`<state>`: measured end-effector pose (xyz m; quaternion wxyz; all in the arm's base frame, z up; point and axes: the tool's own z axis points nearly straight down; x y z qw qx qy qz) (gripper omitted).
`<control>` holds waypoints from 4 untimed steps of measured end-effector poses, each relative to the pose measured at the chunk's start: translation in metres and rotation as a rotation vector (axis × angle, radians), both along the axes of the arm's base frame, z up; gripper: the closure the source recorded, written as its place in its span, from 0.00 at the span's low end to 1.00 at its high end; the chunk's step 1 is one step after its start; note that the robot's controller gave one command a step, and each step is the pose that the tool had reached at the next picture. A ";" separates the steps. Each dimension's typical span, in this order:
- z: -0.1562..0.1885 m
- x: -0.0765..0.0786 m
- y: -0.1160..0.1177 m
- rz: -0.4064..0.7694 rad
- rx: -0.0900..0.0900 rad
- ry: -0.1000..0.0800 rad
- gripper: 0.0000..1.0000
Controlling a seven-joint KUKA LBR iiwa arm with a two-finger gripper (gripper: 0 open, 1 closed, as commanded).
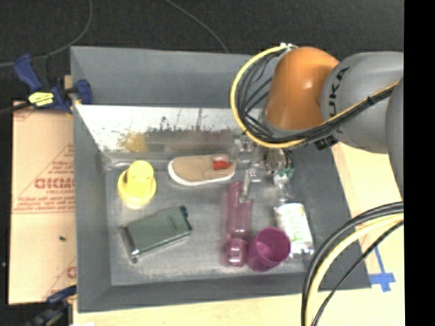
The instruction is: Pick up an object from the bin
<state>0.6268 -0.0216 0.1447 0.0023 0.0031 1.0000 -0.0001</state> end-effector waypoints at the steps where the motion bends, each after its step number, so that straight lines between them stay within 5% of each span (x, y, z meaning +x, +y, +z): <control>1: -0.068 -0.066 -0.032 0.120 -0.003 -0.006 0.00; 2: -0.053 -0.051 -0.023 0.122 0.002 -0.003 1.00; 3: -0.054 -0.051 -0.023 0.122 0.001 -0.003 1.00; 4: 0.026 -0.056 -0.017 0.191 0.000 0.003 1.00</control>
Offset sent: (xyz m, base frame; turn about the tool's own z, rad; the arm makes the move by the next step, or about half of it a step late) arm -0.0317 0.0195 -0.0747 -0.2201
